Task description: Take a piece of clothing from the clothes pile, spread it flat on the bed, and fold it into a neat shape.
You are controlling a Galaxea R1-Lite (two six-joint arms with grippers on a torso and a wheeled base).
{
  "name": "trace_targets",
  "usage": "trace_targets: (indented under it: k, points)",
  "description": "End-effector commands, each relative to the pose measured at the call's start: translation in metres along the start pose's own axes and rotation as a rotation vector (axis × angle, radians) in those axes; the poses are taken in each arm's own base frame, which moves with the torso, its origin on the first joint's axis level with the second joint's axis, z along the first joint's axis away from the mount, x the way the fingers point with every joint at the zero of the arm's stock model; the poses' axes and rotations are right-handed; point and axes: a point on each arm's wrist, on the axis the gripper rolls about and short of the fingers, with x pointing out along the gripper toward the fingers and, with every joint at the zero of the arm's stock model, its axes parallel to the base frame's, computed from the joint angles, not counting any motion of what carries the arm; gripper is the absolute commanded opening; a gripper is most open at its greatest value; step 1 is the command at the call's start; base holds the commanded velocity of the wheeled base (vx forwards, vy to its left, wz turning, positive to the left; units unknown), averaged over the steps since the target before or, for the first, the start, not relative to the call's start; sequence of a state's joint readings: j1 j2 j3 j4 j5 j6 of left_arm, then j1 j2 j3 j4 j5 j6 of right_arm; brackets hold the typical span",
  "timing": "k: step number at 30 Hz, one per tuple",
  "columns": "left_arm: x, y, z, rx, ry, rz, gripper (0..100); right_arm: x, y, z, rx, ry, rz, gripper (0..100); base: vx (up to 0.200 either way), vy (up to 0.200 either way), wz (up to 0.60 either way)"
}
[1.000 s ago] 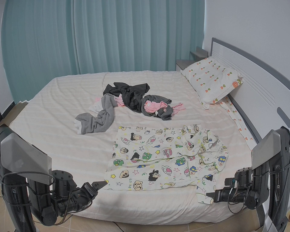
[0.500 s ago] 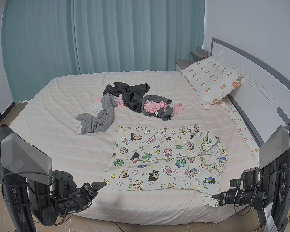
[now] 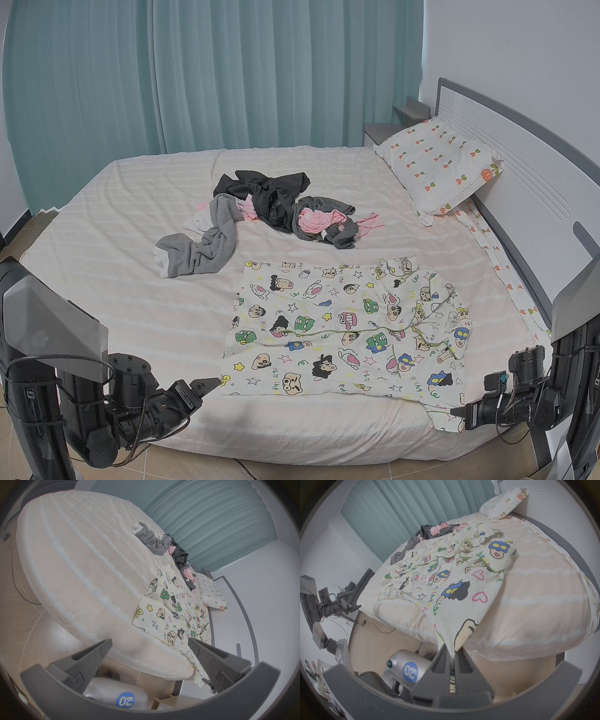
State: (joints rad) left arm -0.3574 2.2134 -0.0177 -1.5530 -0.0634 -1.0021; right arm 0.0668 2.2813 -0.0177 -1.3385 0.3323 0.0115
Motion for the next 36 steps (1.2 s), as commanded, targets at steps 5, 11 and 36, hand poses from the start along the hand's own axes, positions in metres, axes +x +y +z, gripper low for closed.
trace_targets:
  k: [5, 11, 36]
  points:
    - [0.000, 0.005, -0.004, 0.026, 0.016, 0.023, 100, -0.005, 0.001, -0.005, -0.053, 0.036, -0.041, 0, 0.000, 0.000, 0.00]
    - [0.011, 0.015, -0.008, 0.087, 0.028, 0.080, 100, -0.005, 0.002, -0.002, -0.050, 0.014, -0.032, 0, 0.000, 0.000, 0.00]
    - [0.063, 0.000, 0.007, 0.239, 0.005, -0.072, 100, 0.000, -0.001, -0.005, -0.029, 0.020, 0.004, 0, 0.000, 0.000, 0.00]
